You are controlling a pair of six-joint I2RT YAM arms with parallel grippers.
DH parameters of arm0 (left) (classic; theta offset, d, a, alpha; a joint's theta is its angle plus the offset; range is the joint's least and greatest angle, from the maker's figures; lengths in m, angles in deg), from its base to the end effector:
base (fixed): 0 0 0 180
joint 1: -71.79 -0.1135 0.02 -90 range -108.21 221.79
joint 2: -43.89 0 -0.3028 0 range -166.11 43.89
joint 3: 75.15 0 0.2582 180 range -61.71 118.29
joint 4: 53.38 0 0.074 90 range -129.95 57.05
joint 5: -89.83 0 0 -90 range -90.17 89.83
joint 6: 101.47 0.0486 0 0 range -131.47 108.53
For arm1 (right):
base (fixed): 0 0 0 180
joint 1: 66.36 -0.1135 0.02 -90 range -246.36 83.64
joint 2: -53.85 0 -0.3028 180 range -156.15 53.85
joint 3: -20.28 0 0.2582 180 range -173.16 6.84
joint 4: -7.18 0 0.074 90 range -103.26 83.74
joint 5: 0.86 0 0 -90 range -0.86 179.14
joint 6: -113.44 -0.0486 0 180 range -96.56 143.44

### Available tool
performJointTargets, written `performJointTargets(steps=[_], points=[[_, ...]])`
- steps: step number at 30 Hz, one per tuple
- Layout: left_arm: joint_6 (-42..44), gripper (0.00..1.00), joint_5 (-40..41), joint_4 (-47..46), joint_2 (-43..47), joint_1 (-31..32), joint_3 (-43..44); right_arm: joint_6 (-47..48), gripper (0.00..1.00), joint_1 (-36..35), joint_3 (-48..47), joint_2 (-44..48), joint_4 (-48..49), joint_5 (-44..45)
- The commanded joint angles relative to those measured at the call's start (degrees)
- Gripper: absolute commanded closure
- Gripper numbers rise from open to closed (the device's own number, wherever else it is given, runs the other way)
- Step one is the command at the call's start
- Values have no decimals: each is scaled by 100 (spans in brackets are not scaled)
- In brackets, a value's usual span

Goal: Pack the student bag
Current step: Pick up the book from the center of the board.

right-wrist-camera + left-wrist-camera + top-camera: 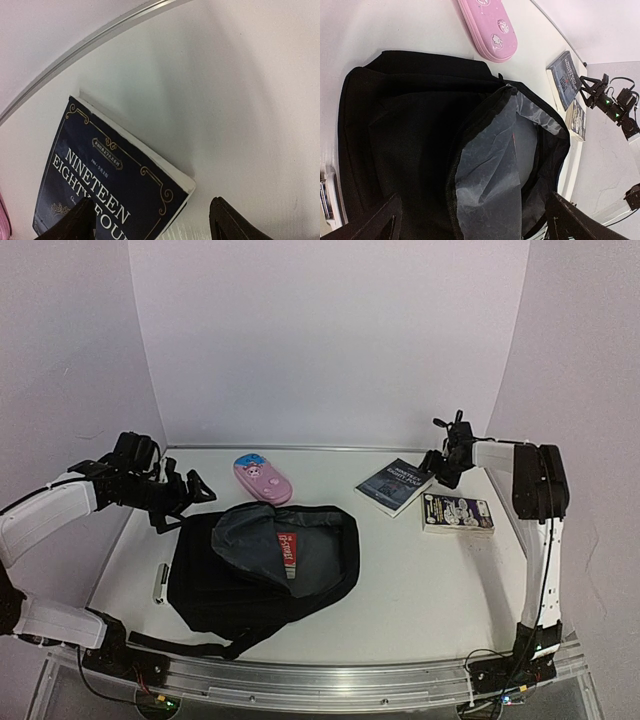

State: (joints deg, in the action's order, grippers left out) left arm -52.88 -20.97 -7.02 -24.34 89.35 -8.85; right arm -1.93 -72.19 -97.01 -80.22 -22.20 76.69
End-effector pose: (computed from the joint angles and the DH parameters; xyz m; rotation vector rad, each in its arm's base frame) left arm 0.2286 -0.0904 0.2968 -0.3510 2.5216 -0.8820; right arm 0.5580 0.0675 0.1689 0.3049 2.3946 0.5143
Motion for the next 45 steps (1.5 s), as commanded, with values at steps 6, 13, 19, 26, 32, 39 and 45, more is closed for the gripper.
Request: performJointTargets(steps=[6, 13, 19, 26, 32, 39, 45], points=[[-94, 0, -30, -136, 210, -30, 113, 254, 31, 28, -462, -362, 109, -357], [-126, 0, -30, -118, 263, -33, 54, 223, 55, 35, -729, -569, 109, -556], [-119, 0, 15, -70, 334, -34, 44, 178, 83, 35, -788, -558, 148, -644], [-78, 0, -31, -169, 359, -33, 86, -6, 100, 36, -705, -304, 439, -1106], [7, 0, -172, -414, 291, -31, 225, -242, 100, 5, -187, 376, 950, -1646], [334, 3, -952, -1420, 136, -34, 462, -296, 100, -376, 787, 1676, 1501, -1553], [641, 4, -1631, -1897, -225, -26, 989, -292, 100, -734, 1196, 2651, 1684, -1314]])
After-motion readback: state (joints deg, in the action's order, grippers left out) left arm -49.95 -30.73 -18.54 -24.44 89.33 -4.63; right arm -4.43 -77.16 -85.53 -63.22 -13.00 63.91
